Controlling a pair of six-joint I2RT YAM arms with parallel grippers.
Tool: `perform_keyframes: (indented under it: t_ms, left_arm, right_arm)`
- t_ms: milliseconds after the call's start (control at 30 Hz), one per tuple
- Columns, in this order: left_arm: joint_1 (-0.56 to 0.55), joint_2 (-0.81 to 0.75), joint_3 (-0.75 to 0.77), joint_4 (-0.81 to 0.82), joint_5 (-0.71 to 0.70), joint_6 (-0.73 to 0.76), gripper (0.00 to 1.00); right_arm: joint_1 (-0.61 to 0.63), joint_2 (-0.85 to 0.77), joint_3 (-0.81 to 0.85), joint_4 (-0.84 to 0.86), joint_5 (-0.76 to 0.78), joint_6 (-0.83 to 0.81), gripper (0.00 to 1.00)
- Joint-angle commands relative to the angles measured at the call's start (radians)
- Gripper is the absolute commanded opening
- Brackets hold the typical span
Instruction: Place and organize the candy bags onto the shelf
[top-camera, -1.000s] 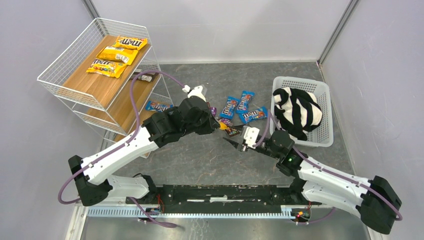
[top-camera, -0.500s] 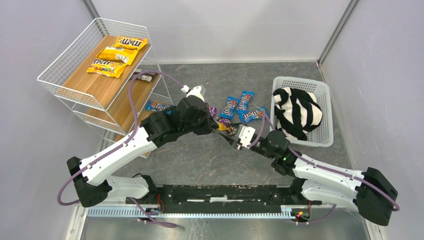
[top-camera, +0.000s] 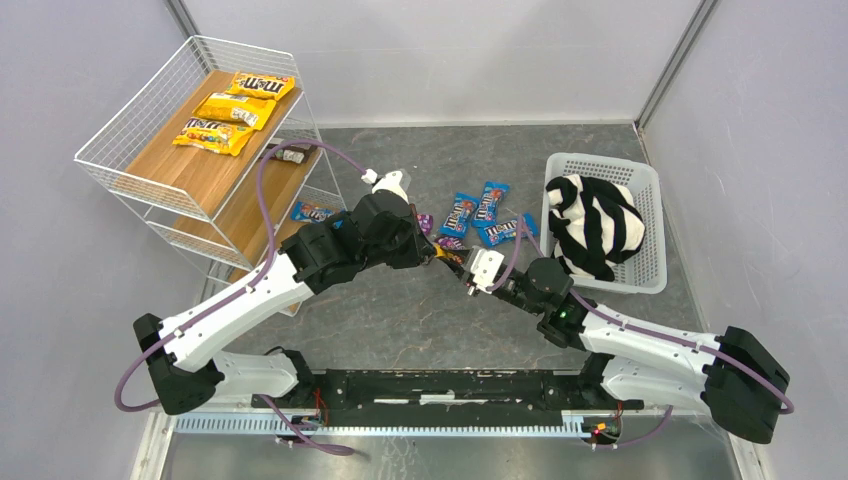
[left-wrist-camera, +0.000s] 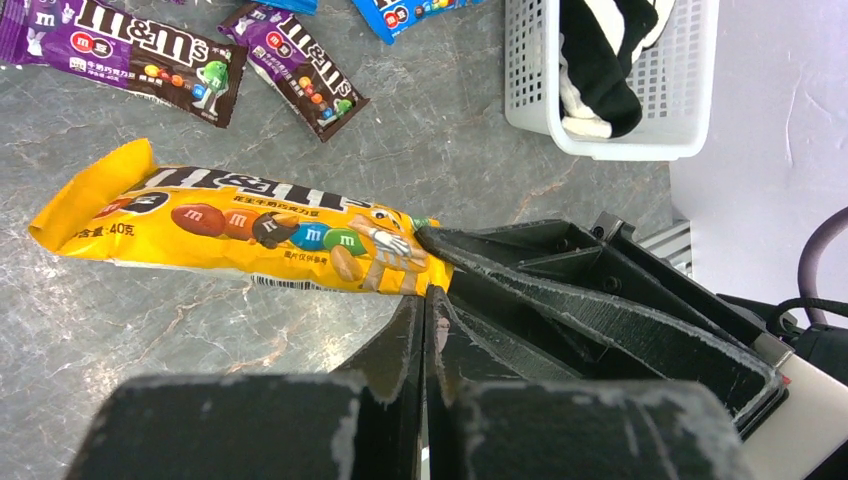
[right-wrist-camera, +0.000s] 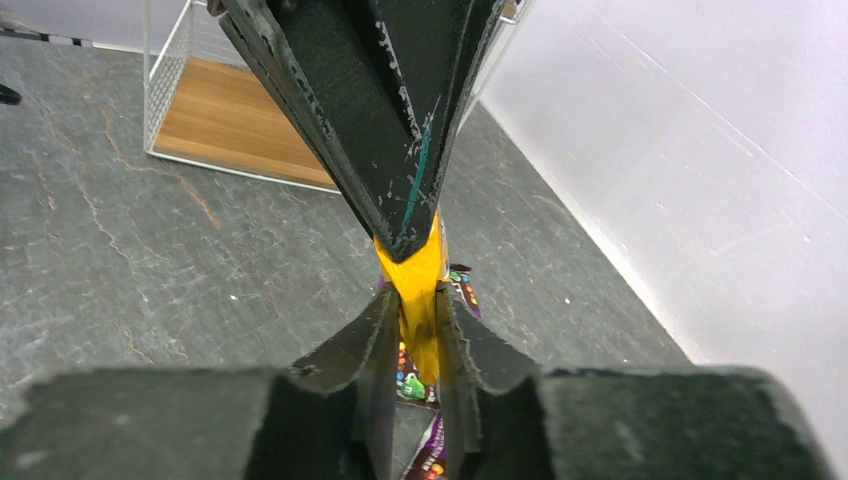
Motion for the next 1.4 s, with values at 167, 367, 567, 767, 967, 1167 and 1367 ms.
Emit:
perform_keyframes:
  t_ms: [167,367,567,767,967,1167,1367]
  left_arm:
    - [0.009,-0.035,0.067,-0.001,0.026,0.094,0.34]
    - [0.011,-0.037,0.308,-0.098,-0.004,0.223,0.73]
    - [0.011,-0.066,0.621,-0.118,0.019,0.395,0.91]
    - [0.012,-0.132,0.801,-0.033,0.011,0.530,0.92]
    - [0.011,-0.220,0.809,0.036,-0.050,0.574,0.93]
    - [0.011,-0.250,0.834,0.028,-0.071,0.592,0.93]
    - [0.012,-0.254,0.855,-0.018,-0.092,0.590,0.93]
  right_arm:
    - [0.004,0.005,0.077,0.030,-0.012,0.011,0.01]
    - [0.004,0.003,0.098,0.035,-0.002,0.031,0.01]
    - [0.006,0.023,0.190,0.068,-0.037,0.078,0.01]
    - [0.045,0.111,0.380,0.179,-0.107,0.151,0.01]
    - [0.153,0.329,0.719,0.136,-0.145,0.079,0.01]
    - [0.225,0.572,1.056,0.067,-0.064,0.024,0.01]
    - [0.281,0.827,1.433,-0.087,0.050,-0.031,0.01]
